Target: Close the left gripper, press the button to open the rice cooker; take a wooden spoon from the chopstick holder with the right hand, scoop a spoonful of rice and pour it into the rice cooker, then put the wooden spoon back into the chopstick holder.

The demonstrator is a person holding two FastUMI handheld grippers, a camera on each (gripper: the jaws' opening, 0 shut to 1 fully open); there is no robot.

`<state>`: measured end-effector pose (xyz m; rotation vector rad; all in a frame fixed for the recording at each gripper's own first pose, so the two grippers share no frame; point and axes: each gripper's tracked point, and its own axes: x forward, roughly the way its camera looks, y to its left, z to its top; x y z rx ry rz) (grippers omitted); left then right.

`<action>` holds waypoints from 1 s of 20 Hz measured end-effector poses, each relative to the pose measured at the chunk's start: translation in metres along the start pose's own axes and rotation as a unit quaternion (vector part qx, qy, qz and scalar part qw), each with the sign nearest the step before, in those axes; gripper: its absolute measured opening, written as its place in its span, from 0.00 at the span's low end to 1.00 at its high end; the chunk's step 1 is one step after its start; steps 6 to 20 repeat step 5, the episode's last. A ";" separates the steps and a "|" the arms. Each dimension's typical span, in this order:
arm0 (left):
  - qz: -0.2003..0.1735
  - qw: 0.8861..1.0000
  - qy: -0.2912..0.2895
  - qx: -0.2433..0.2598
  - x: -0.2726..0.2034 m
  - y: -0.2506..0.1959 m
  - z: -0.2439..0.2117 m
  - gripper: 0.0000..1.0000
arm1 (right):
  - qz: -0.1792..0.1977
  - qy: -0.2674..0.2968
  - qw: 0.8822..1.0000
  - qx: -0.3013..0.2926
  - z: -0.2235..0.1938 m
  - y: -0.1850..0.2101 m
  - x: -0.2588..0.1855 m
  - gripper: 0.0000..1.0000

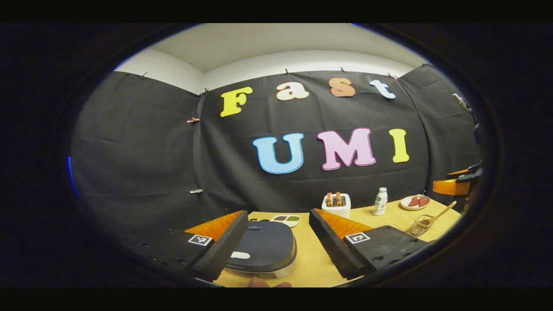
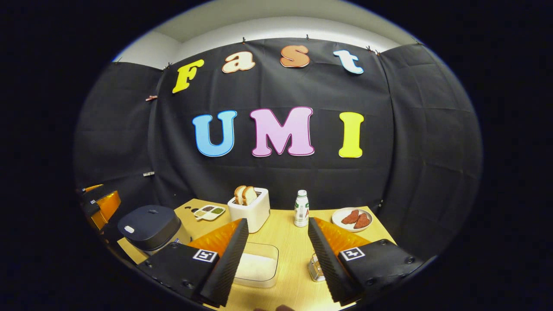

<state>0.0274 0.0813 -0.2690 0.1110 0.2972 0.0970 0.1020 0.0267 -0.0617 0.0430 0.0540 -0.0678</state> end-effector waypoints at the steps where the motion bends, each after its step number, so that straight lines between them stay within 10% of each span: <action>1: 0.004 1.000 0.001 0.001 -0.002 0.001 0.001 0.96 | 0.002 -0.007 1.000 -0.006 0.004 0.001 -0.002 0.91; 20: 0.012 1.000 0.006 -0.007 -0.007 0.004 0.002 0.97 | 0.006 -0.021 1.000 -0.014 0.012 0.007 -0.007 0.99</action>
